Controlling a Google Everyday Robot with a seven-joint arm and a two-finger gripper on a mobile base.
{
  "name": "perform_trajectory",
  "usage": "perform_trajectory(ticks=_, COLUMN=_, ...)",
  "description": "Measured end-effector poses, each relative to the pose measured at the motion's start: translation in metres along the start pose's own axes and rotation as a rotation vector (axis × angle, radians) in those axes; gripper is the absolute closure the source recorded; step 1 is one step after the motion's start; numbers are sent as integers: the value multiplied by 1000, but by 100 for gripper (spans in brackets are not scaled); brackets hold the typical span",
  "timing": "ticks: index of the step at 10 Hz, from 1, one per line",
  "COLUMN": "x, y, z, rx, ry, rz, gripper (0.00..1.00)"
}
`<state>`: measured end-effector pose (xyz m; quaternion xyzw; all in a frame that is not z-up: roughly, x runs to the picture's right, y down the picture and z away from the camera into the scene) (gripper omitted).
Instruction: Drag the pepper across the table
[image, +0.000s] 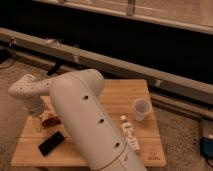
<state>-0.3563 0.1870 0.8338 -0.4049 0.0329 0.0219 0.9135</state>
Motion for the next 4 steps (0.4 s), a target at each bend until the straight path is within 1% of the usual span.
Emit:
perform_trajectory(ticks=1, x=3, y=-1, z=2, rx=10, ry=13, rz=19, gripper=20)
perform_trajectory(ticks=2, x=4, y=-2, z=2, rx=13, ry=16, rz=26, gripper=20)
perform_trajectory(ticks=4, x=3, y=-2, z=5, rx=15, ry=24, rz=25, gripper=20)
